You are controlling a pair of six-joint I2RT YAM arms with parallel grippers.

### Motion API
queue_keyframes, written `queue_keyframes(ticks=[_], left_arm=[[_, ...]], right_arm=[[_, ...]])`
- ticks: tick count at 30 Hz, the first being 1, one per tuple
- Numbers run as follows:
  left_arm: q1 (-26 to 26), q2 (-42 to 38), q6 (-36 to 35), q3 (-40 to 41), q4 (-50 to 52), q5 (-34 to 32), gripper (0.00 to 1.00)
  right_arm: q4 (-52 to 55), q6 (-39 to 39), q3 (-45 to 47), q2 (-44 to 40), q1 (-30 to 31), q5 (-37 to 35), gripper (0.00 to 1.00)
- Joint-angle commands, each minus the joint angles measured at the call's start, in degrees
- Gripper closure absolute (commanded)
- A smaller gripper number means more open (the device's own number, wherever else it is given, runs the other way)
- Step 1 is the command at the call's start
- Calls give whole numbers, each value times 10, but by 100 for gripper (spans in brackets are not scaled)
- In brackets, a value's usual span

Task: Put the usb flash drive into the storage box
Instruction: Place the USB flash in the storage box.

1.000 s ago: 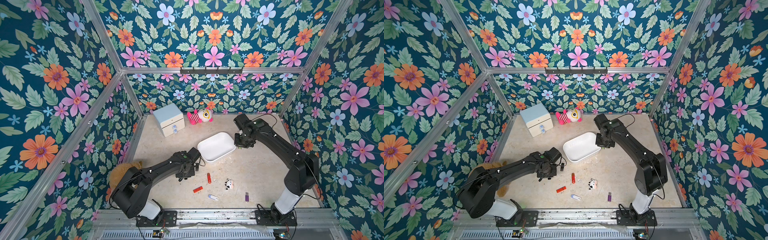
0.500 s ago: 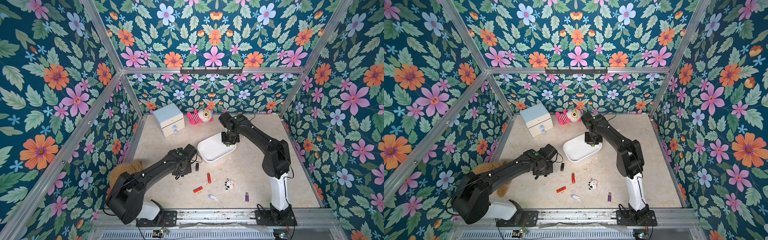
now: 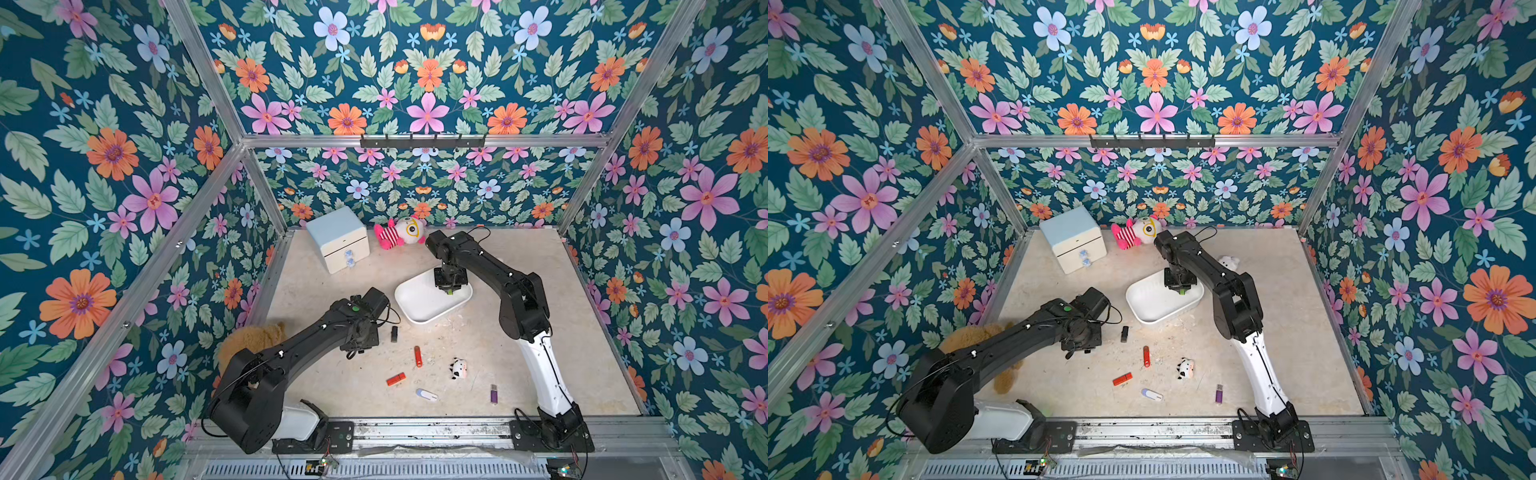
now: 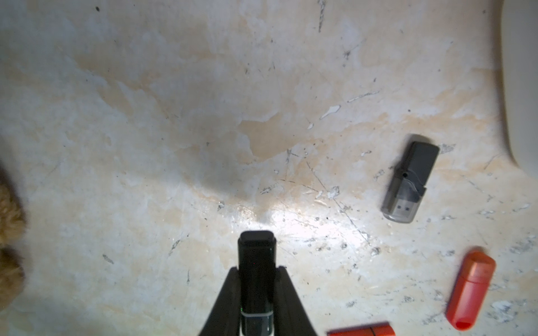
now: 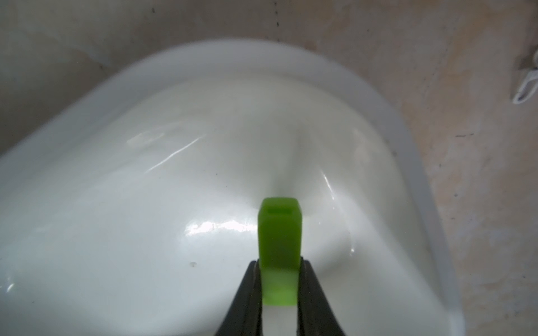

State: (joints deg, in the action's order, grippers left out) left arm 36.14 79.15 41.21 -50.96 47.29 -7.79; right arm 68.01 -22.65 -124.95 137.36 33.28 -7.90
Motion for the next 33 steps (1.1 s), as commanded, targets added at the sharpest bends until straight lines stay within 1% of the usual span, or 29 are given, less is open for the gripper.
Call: queue_keyframes(ticks=[1, 15, 18, 20, 26, 29, 33], left_arm=[[-2, -1, -9, 0, 7, -3, 100], [-3, 6, -11, -5, 5, -2, 100], [-3, 4, -13, -11, 9, -4, 100], [-4, 2, -13, -17, 9, -6, 100], [-4, 2, -16, -45, 29, -9, 100], [-4, 5, -22, -69, 37, -13, 100], [-4, 15, -31, -110, 52, -18, 100]], right_arm=[[20, 5, -11, 14, 1, -35, 100], [7, 5, 0, 42, 1, -50, 100], [8, 6, 2, 42, 1, -53, 93], [9, 6, 3, 41, 1, -56, 86], [12, 5, 5, 33, 2, -61, 57], [12, 3, 6, 23, 1, -62, 52], [9, 0, 9, 6, 2, -63, 52]])
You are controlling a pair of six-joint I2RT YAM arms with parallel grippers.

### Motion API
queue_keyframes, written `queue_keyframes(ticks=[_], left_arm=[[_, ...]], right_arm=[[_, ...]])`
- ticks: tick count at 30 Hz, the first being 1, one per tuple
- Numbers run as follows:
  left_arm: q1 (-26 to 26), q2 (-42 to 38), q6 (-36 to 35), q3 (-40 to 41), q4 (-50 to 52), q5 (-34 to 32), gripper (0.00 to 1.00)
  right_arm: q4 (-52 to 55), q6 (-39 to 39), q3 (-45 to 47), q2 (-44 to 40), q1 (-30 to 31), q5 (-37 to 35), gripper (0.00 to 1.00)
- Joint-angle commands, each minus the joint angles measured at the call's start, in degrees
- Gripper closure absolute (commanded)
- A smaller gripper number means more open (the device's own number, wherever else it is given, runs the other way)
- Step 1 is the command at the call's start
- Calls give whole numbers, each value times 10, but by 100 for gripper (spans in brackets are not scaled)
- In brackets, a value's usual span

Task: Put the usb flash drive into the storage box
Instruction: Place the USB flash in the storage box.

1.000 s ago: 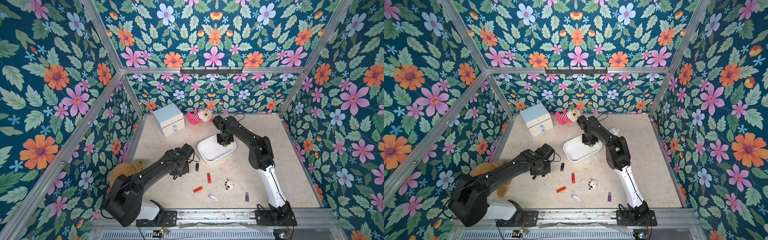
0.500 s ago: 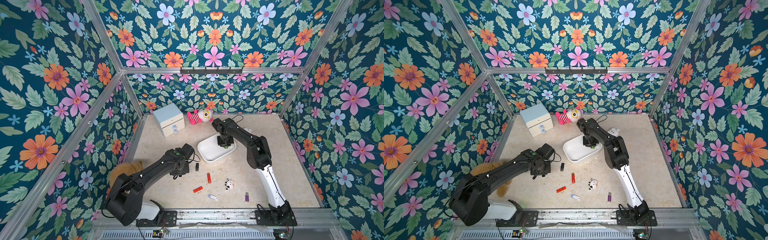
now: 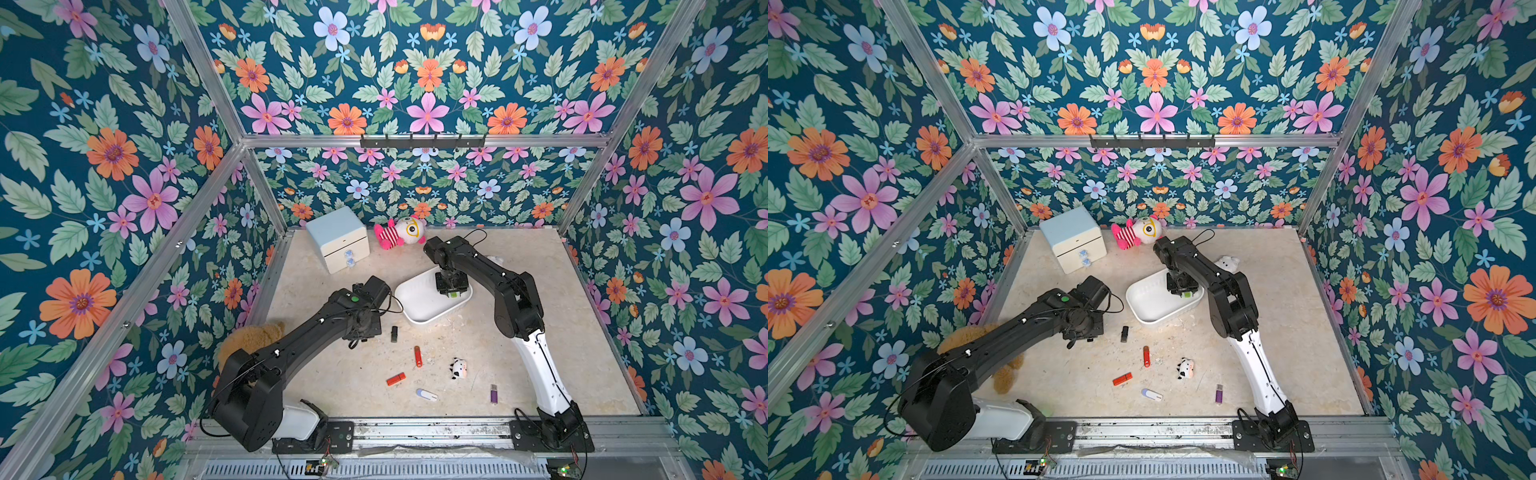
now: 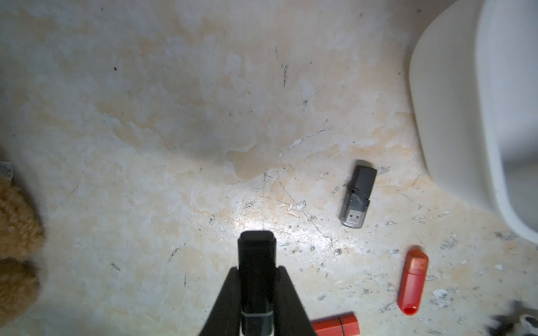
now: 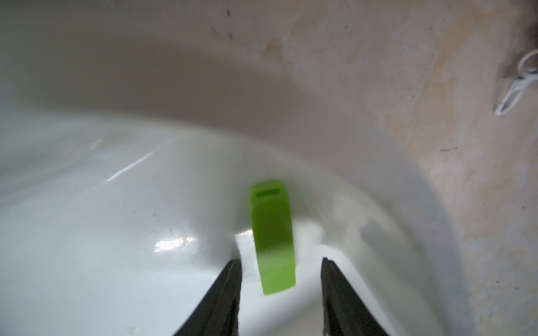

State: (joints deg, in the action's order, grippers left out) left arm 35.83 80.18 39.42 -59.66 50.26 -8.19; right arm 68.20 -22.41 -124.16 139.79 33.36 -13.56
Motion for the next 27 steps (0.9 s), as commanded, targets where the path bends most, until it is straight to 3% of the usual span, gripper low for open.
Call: queue_keyframes(ticks=[1, 12, 23, 27], left_arm=[[-1, 8, -17, -35, 25, -14, 100], [-1, 87, -68, -189, 29, 10, 100], [11, 236, -124, -348, -6, 62, 100], [20, 289, -136, -399, -7, 74, 100]], right_arm=[[3, -4, 4, -28, 1, -7, 52], [21, -30, 31, -178, -1, -47, 50], [-18, -65, 274, -385, -56, -52, 44], [-20, -74, 322, -425, -65, -50, 41]])
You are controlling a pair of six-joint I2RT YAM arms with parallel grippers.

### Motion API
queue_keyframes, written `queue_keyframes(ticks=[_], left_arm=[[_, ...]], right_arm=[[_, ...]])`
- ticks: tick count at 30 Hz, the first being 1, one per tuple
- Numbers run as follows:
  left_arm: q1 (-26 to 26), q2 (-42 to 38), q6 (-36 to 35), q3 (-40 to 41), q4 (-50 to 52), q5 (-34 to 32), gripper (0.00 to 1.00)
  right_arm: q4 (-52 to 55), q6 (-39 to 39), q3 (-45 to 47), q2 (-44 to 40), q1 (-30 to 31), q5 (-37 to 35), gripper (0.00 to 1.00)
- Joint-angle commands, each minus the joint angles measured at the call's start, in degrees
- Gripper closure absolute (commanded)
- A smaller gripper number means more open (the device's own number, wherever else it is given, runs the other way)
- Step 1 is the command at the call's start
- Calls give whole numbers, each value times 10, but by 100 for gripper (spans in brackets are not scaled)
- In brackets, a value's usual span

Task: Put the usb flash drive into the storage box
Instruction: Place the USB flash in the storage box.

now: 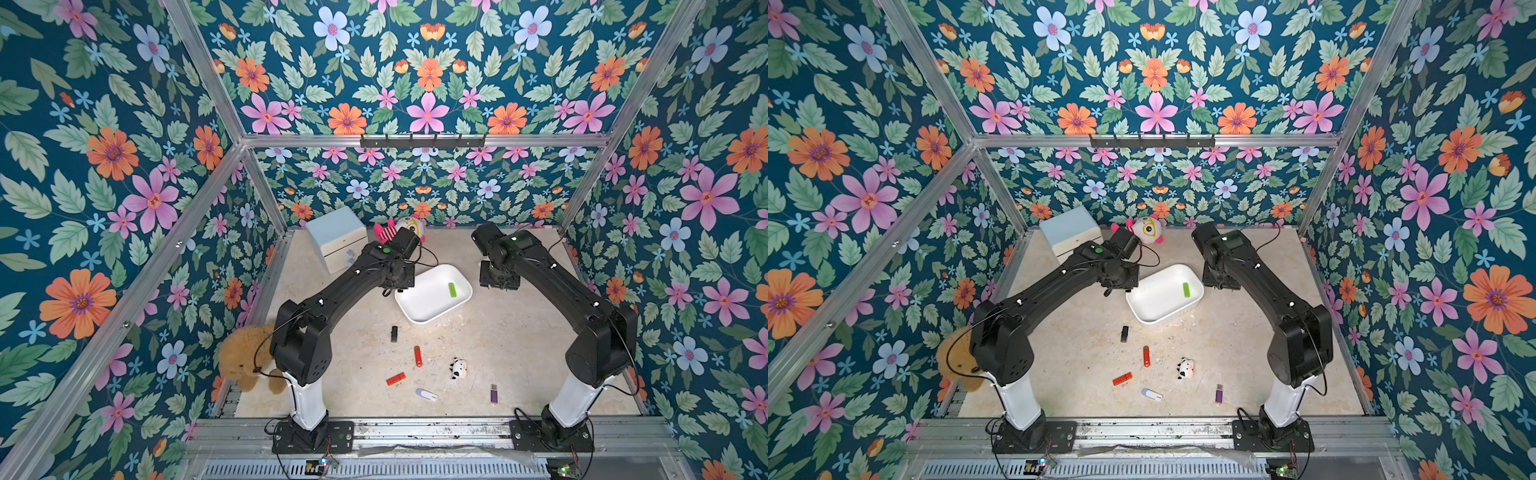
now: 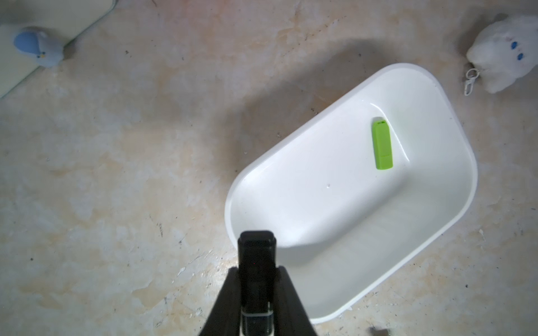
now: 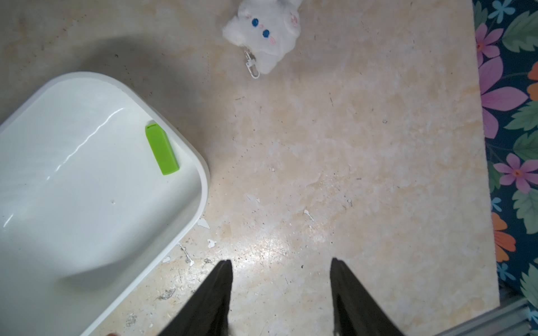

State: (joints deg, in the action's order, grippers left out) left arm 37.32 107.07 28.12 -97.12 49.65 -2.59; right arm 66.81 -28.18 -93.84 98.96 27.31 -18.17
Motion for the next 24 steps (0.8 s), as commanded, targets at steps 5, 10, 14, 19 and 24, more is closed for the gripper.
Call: queue_keyframes(ticks=[5, 10, 14, 19, 24], left_arm=[[15, 80, -27, -64, -4, 30, 100], [21, 135, -27, -80, -8, 34, 100], [24, 163, -27, -80, -8, 31, 100], [25, 186, -30, -80, -26, 25, 100], [27, 206, -28, -79, -25, 18, 100]], right_arm=[[-28, -37, 93, -69, -20, 12, 36], [-58, -51, 160, -103, -35, 39, 36], [-65, -54, 183, -112, -36, 47, 36], [-71, -56, 203, -121, -36, 53, 36], [-78, -60, 222, -129, -36, 61, 36]])
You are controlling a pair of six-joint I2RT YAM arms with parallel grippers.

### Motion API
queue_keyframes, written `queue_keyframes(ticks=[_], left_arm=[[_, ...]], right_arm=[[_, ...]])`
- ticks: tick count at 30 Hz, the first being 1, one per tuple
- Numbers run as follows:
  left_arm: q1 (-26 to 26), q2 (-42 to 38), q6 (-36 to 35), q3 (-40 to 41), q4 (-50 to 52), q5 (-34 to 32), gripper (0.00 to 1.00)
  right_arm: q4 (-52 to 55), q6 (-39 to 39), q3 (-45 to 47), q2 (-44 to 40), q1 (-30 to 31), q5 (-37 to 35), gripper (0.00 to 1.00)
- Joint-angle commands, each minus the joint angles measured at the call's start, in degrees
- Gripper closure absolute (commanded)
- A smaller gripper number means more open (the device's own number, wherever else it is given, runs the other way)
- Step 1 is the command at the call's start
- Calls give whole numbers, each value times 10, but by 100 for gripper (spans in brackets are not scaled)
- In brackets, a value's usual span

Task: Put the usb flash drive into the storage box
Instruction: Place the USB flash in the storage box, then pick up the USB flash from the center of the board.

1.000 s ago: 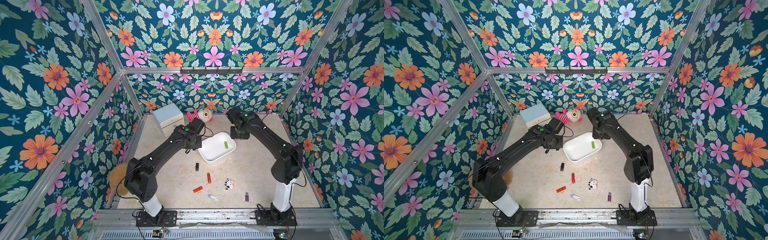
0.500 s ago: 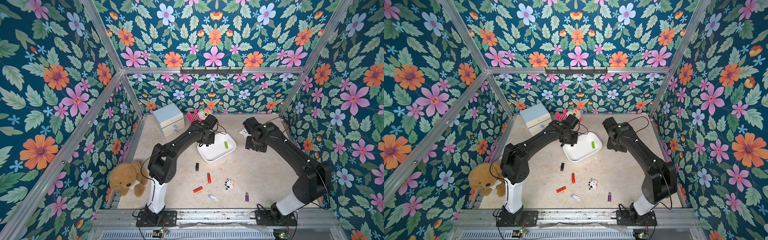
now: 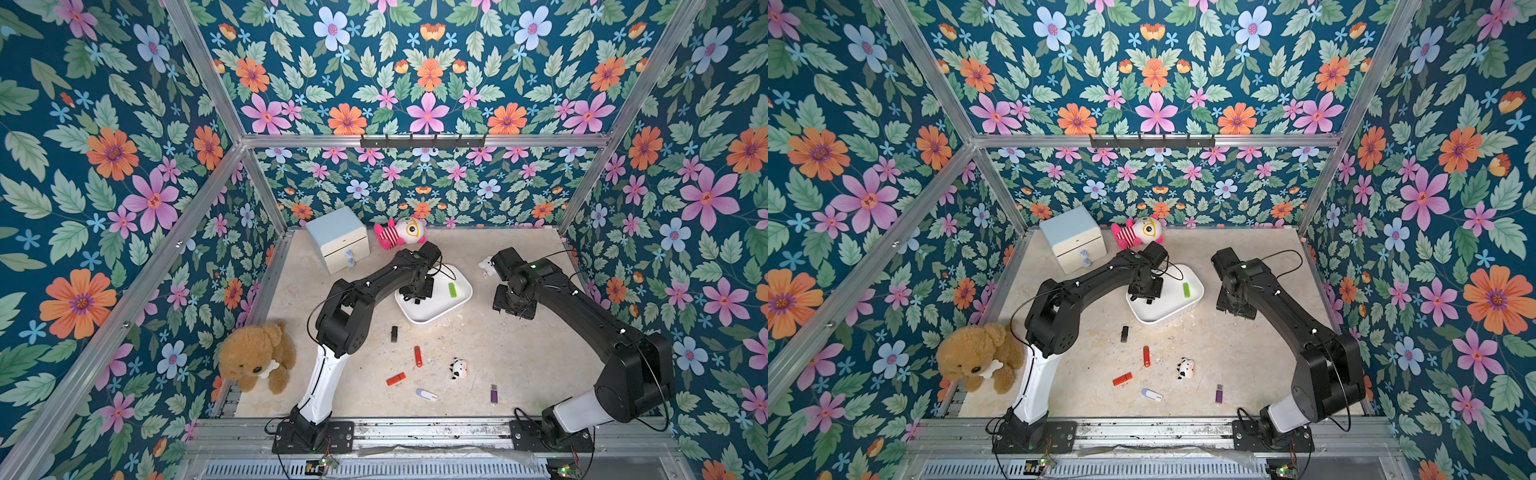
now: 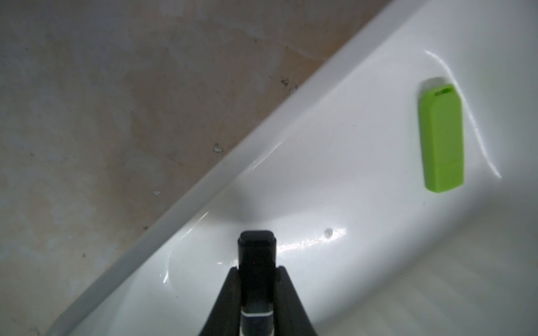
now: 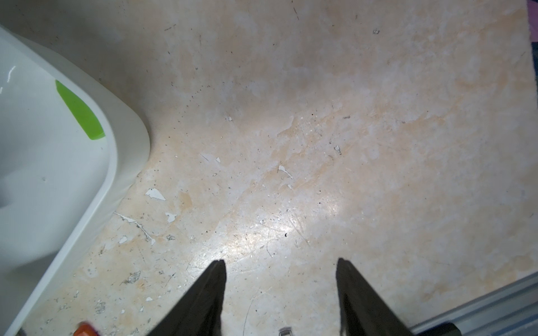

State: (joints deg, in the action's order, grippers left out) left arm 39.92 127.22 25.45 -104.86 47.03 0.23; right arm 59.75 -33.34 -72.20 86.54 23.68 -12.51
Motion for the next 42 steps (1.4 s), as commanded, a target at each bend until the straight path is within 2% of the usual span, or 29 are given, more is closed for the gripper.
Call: queue_keyframes(ticks=[1, 15, 22, 26, 31, 35, 42], left_arm=[[1, 7, -1, -2, 2, -13, 100], [4, 33, -4, -7, 11, -37, 99], [7, 27, -2, -7, 29, -40, 77], [8, 13, 1, -14, 33, -40, 67], [8, -4, 2, -40, 45, -38, 60], [9, -25, 4, -59, 62, -42, 58], [9, -96, 16, -29, 82, -67, 52]], right_arm=[[-9, -8, 10, -6, 0, 6, 36], [-21, -9, 52, -22, 1, 24, 36], [-25, -14, 71, -30, 11, 25, 35], [-20, -24, 78, -32, 29, 28, 35], [-18, -45, 97, -48, 52, 32, 34], [-18, -72, 128, -73, 75, 40, 34], [-20, -122, 182, -100, 138, 57, 34]])
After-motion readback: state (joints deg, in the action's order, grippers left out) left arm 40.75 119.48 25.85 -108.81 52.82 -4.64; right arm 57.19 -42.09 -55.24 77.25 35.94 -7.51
